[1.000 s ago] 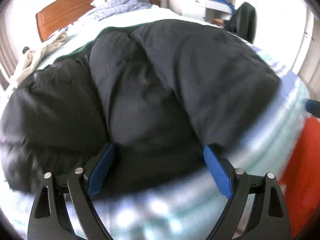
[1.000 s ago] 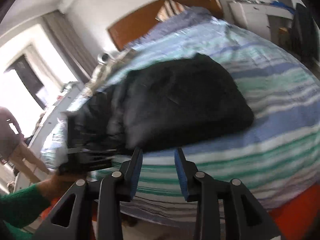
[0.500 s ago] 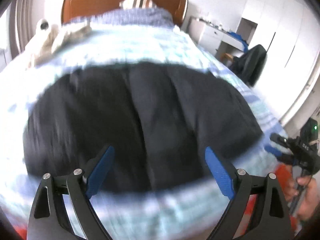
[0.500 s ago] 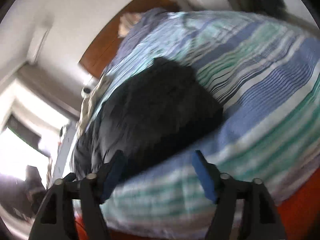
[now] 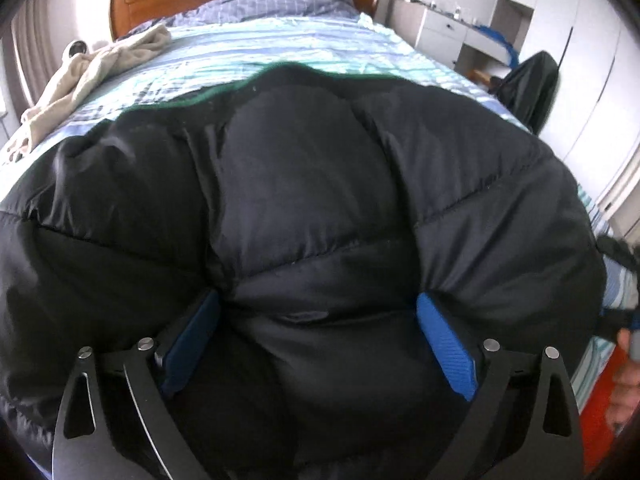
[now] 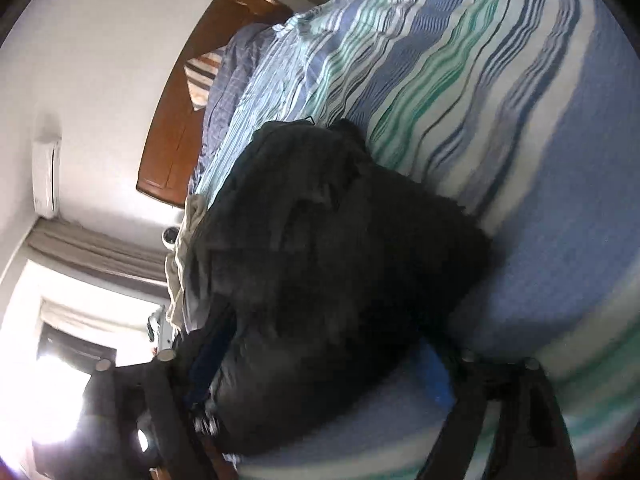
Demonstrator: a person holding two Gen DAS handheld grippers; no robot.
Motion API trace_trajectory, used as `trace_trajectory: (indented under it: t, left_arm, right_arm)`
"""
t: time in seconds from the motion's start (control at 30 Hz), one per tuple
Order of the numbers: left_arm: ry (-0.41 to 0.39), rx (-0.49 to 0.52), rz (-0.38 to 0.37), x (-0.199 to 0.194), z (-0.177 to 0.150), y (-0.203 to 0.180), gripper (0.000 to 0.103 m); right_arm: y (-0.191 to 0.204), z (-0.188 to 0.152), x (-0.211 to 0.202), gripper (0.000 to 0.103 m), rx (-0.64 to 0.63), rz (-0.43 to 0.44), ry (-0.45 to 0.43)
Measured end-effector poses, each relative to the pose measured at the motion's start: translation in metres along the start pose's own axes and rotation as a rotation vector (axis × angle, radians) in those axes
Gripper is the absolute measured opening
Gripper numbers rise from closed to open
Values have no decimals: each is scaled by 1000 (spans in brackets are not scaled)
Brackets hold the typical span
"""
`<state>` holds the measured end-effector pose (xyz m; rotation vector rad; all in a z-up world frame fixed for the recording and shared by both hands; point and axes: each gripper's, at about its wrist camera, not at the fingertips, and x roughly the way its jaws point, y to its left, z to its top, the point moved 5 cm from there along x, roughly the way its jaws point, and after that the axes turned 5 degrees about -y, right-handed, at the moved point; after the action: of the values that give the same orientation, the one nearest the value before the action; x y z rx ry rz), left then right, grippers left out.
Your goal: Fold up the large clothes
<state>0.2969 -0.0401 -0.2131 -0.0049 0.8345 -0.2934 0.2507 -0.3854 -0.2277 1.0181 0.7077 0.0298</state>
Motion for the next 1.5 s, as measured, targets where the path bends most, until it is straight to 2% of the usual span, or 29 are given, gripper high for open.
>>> trace_trajectory:
  t: [0.03, 0.1, 0.13, 0.17, 0.2, 0.3, 0.33, 0.37, 0.4, 0.43, 0.5, 0.57, 0.63, 0.7, 0.73, 0.87, 0.97, 1.03, 1.1, 1.13, 1.17, 1.2, 1.23, 1.3, 1.37, 1.43, 1.5]
  left_arm:
    - [6, 5, -4, 1, -1, 0, 97]
    - [13, 13, -11, 0, -1, 2, 97]
    - [17, 21, -11, 0, -2, 2, 97]
    - [18, 26, -9, -3, -1, 3, 97]
    - [21, 36, -3, -3, -2, 2, 97]
    - [45, 61, 9, -3, 1, -1, 98]
    - [76, 53, -6, -7, 2, 1, 95]
    - [117, 34, -34, -14, 7, 6, 85]
    - [139, -7, -86, -29, 14, 17, 80]
    - [133, -45, -126, -43, 22, 27, 80]
    - [80, -125, -173, -84, 48, 60, 85]
    - [38, -153, -251, -120, 78, 77, 91]
    - [24, -119, -394, -157, 112, 72, 94]
    - [42, -52, -500, -177, 132, 55, 99]
    - [57, -21, -528, -181, 140, 45, 99]
    - [166, 154, -508, -180, 164, 6, 98]
    - [268, 240, -403, -162, 161, -9, 98]
    - [311, 248, -325, -147, 156, -9, 98]
    - [338, 238, -231, -131, 150, -6, 91]
    - [341, 221, -180, -123, 148, -3, 76]
    - [334, 207, -145, -120, 147, -3, 47]
    - [330, 180, -123, -115, 145, 0, 40]
    - [326, 163, -135, -115, 147, 4, 35]
    - [295, 134, -178, -122, 147, 15, 32]
    - [274, 101, -195, -128, 146, 39, 32]
    - [256, 40, -182, -130, 143, 79, 32]
    - [253, -15, -173, -127, 131, 112, 32]
  right_arm:
    - [4, 0, 4, 88, -3, 7, -5]
    - [21, 0, 0, 74, -17, 45, -61]
    - [30, -1, -6, 40, -40, 42, -90]
    - [48, -4, -16, 33, -112, 37, -121]
    - [65, -8, -21, 30, -192, 37, -141]
    - [133, -35, -34, 28, -551, 33, -187]
    - [157, -48, -38, 28, -678, 39, -202]
    - [169, -55, -40, 28, -737, 49, -206]
    - [185, -65, -44, 28, -812, 69, -207]
    - [196, -72, -46, 28, -860, 83, -208]
    - [218, -90, -49, 28, -972, 113, -213]
    - [236, -106, -45, 28, -1056, 135, -211]
    - [250, -127, -40, 28, -1139, 154, -204]
    - [260, -145, -38, 28, -1199, 164, -195]
    - [266, -157, -36, 28, -1249, 173, -183]
    - [277, -202, -30, 28, -1446, 212, -142]
    - [277, -227, -28, 28, -1576, 235, -131]
    - [274, -236, -25, 28, -1611, 251, -118]
    - [273, -243, -23, 28, -1640, 261, -116]
    - [272, -244, -22, 28, -1651, 262, -121]
    - [271, -245, -23, 28, -1652, 258, -126]
    - [271, -242, -22, 28, -1633, 248, -121]
    - [273, -234, -21, 28, -1597, 254, -104]
    - [275, -219, -26, 29, -1487, 289, -25]
    - [273, -195, -41, 41, -1316, 358, 84]
    - [271, -166, -53, 49, -1167, 415, 98]
    - [271, -142, -48, 49, -1094, 375, 82]
